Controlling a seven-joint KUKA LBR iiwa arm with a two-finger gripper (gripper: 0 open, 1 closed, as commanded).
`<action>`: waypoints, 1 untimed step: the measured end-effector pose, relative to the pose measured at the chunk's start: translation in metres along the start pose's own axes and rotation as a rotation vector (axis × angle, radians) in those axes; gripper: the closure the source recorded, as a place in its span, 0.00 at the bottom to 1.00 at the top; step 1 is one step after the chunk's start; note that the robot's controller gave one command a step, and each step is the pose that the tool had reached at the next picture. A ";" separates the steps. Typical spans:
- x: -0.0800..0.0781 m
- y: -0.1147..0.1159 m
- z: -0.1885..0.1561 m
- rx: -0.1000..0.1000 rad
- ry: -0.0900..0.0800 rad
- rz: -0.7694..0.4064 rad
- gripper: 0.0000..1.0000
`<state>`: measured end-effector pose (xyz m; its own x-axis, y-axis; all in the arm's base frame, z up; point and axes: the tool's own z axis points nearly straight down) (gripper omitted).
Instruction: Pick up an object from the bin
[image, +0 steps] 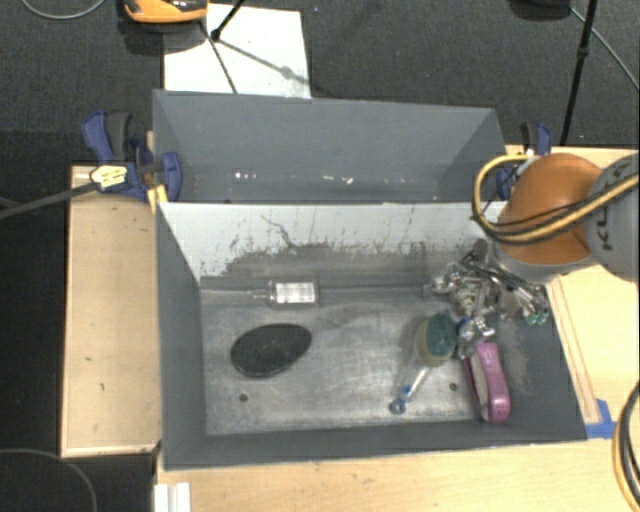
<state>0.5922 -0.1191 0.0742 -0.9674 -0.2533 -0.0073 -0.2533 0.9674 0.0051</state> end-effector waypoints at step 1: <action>0.007 0.020 -0.027 0.007 0.003 0.495 0.00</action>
Offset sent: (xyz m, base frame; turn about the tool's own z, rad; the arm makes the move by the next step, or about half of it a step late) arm -0.0134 0.0172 0.0258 0.4946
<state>0.5798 -0.1013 0.1014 -0.9717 0.2363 -0.0031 0.2363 0.9717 0.0010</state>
